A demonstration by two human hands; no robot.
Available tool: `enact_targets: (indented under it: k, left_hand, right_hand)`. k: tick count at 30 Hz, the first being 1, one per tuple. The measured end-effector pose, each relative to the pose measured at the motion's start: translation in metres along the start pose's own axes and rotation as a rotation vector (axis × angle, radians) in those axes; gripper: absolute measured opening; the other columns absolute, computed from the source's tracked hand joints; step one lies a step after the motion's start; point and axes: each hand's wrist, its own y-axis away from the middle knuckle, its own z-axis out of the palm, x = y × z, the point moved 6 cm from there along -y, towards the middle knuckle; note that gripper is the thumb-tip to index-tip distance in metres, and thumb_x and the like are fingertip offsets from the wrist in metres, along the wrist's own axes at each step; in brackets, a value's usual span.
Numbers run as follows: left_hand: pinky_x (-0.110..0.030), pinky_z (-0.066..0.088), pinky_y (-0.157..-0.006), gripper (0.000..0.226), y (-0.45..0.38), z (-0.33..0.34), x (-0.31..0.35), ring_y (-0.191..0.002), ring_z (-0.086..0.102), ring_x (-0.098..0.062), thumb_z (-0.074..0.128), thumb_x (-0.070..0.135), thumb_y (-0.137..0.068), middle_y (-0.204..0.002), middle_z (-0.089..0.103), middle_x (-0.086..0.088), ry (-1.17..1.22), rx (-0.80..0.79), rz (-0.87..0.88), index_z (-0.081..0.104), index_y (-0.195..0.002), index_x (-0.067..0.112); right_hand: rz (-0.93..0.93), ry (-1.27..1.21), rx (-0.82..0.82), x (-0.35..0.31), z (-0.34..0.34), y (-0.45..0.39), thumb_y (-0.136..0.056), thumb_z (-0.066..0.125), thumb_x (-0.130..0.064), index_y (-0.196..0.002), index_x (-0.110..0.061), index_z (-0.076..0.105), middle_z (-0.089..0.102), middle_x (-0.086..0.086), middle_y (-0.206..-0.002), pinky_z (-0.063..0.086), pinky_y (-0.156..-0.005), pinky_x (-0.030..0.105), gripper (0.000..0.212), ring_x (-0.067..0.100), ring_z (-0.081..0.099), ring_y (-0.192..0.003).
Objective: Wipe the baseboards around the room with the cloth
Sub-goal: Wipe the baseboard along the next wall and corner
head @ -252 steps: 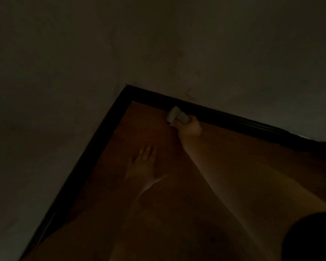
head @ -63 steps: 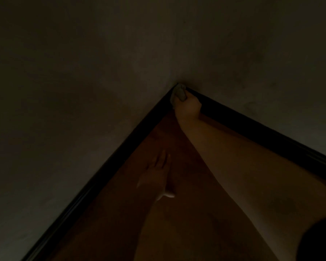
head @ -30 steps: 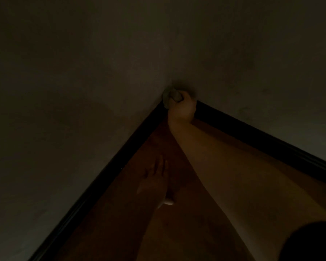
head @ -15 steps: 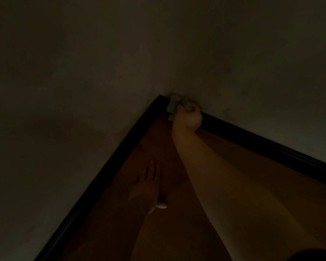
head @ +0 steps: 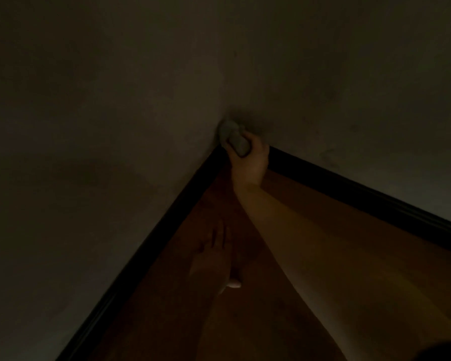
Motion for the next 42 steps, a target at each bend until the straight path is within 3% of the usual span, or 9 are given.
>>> enact_targets:
  k: [3,7,11,20,26,31,34,38,42]
  left_hand:
    - [-0.054,0.005,-0.120,0.134,0.000,0.002,-0.001,-0.148,-0.020,-0.034,0.079,0.050,-0.076,-0.158,-0.032,-0.009,0.002,0.007,0.001,-0.026,-0.152,0.014]
    - [-0.052,0.008,-0.121,0.135,-0.001,0.003,-0.003,-0.149,-0.018,-0.031,0.078,0.052,-0.076,-0.158,-0.034,-0.007,0.008,0.007,-0.005,-0.028,-0.150,0.015]
    - [-0.052,0.008,-0.122,0.134,0.000,0.002,-0.004,-0.149,-0.020,-0.030,0.076,0.054,-0.077,-0.157,-0.035,-0.008,0.001,-0.007,0.005,-0.029,-0.150,0.015]
    - [-0.053,0.013,-0.121,0.133,-0.004,0.006,-0.006,-0.150,-0.016,-0.032,0.073,0.062,-0.076,-0.158,-0.034,-0.006,-0.016,-0.003,0.014,-0.026,-0.152,0.017]
    - [-0.054,0.010,-0.120,0.136,-0.011,0.014,-0.006,-0.150,-0.014,-0.036,0.065,0.074,-0.073,-0.158,-0.032,-0.009,-0.089,0.019,0.015,-0.028,-0.150,0.013]
    - [-0.049,0.003,-0.122,0.088,-0.010,0.002,0.011,-0.151,-0.012,-0.019,0.013,0.076,-0.090,-0.164,-0.017,0.003,-0.031,0.135,0.126,-0.016,-0.155,0.024]
    - [-0.046,0.005,-0.121,0.084,-0.008,-0.004,0.052,-0.152,-0.009,-0.017,0.023,0.071,-0.094,-0.165,-0.012,0.005,-0.091,0.187,0.278,-0.012,-0.156,0.027]
    - [-0.047,0.004,-0.121,0.090,-0.006,0.002,0.100,-0.151,-0.012,-0.019,0.039,0.070,-0.092,-0.164,-0.014,0.005,-0.097,0.205,0.394,-0.008,-0.157,0.027]
    - [-0.052,0.004,-0.122,0.101,-0.007,0.030,0.132,-0.151,-0.014,-0.023,0.050,0.070,-0.088,-0.164,-0.018,0.002,-0.157,0.136,0.459,-0.010,-0.156,0.027]
  right_hand:
    - [-0.081,0.063,-0.054,-0.011,0.018,-0.009,-0.085,0.072,0.001,-0.120,-0.006,0.064,0.049,0.014,-0.131,0.038,-0.105,0.022,0.037,0.022,0.051,-0.118]
    - [-0.091,0.169,-0.058,0.005,0.009,-0.030,-0.088,0.060,0.011,-0.109,-0.004,0.064,0.048,0.006,-0.120,0.038,-0.086,-0.001,0.026,0.021,0.052,-0.113]
    - [-0.123,0.322,-0.032,0.018,-0.003,-0.028,-0.085,0.066,0.006,-0.115,-0.005,0.065,0.053,0.014,-0.125,0.044,-0.102,0.028,0.032,0.022,0.053,-0.114]
    - [-0.086,0.317,0.056,0.025,-0.083,-0.020,-0.085,0.069,0.001,-0.110,-0.006,0.066,0.054,0.012,-0.120,0.048,-0.100,0.036,0.026,0.023,0.056,-0.109]
    - [-0.102,0.377,0.142,0.039,-0.170,-0.013,-0.082,0.076,-0.007,-0.106,-0.009,0.066,0.054,0.004,-0.115,0.039,-0.088,0.014,0.026,0.012,0.054,-0.101]
    - [-0.090,0.400,0.190,0.047,-0.218,-0.007,-0.084,0.076,-0.011,-0.100,-0.018,0.063,0.049,-0.005,-0.106,0.033,-0.076,-0.005,0.022,-0.003,0.047,-0.090]
    - [-0.047,0.417,0.225,0.050,-0.237,-0.003,-0.084,0.076,-0.015,-0.099,-0.021,0.060,0.049,-0.005,-0.107,0.035,-0.077,-0.002,0.023,-0.002,0.047,-0.089]
    - [0.017,0.422,0.263,0.051,-0.249,0.002,-0.084,0.076,-0.014,-0.102,-0.020,0.059,0.047,-0.005,-0.108,0.039,-0.082,0.015,0.025,0.006,0.049,-0.094]
    - [0.011,0.490,0.280,0.049,-0.276,0.007,-0.082,0.077,-0.016,-0.107,-0.014,0.062,0.054,0.004,-0.112,0.034,-0.075,0.014,0.029,0.008,0.048,-0.093]
